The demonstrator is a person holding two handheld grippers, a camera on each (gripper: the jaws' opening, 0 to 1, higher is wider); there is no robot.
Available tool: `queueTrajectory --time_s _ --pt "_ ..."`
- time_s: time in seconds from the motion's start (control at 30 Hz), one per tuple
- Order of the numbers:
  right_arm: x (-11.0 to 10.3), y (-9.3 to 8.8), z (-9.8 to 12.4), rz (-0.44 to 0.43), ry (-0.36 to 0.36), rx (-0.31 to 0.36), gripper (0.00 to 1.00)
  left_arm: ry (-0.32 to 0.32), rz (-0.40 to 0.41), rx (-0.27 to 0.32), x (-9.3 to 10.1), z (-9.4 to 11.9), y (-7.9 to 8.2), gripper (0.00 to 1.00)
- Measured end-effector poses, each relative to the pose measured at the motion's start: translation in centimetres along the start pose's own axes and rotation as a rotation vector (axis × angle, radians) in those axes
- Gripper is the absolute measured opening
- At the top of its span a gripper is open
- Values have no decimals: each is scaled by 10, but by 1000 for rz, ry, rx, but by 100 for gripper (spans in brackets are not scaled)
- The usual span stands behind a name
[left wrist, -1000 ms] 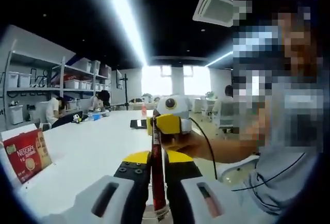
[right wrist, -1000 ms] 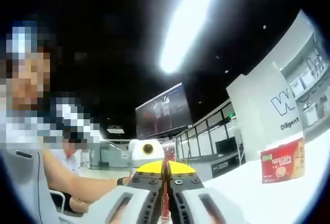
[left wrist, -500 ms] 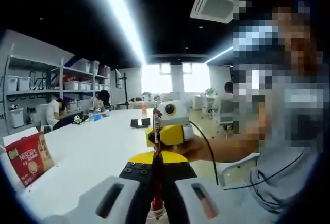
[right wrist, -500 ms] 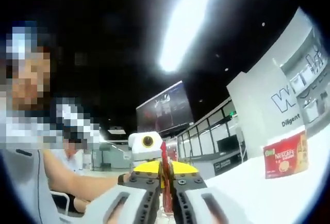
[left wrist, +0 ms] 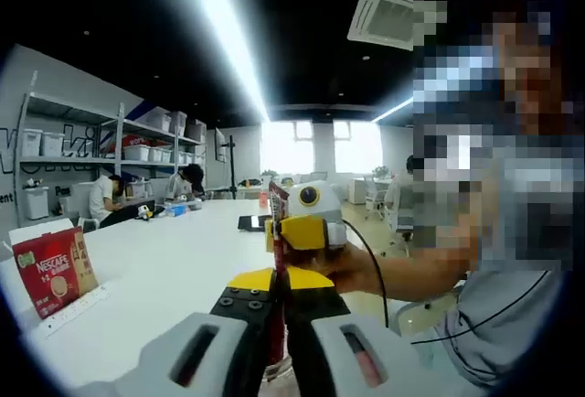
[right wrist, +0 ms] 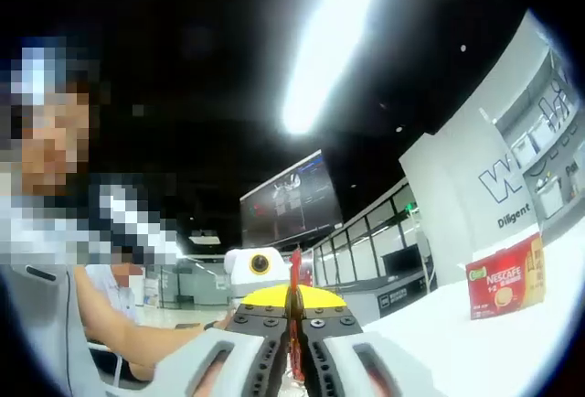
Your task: Tear open the coffee pouch, take out the coffee, and pour the coffee from the pouch into the cup
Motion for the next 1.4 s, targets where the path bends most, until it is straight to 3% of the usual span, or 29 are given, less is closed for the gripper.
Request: queueTrajectory --time_s 0.13,0.27,0.47,0.67,0.93,1.07,1.2,1.4 --pt "-1 2 3 -5 -21 27 9 -16 -12 -14 0 -1 -2 4" --pt "-2 7 2 8 -37 35 3 -42 13 -19 3 -7 -2 5" --pt "-3 15 5 16 -51 37 2 -37 67 -37 9 -10 -4 14" --pt "-2 9 -5 29 -17 -14 3 8 100 -98 15 -10 -10 6" --pt "-3 3 -16 11 16 -50 10 20 28 -107 10 -4 -8 4" --pt "-6 1 -20 11 21 -70 4 11 48 -116 5 -4 -8 5" --pt "1 3 -20 27 8 -78 3 70 70 -101 -2 -5 -10 14" --pt "17 14 -20 22 9 -54 3 137 103 -59 -8 -5 -6 13"
Point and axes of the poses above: the point that each gripper's makers call its tool centre point, and the gripper's own axes: z roughly backward along the fingers, x roughly to its right, y roughly out of its top, the point moved 6 cm from there along z, roughly backward along the fingers, and after that the axes turned 11 degrees about x, right-handed, at the moved point
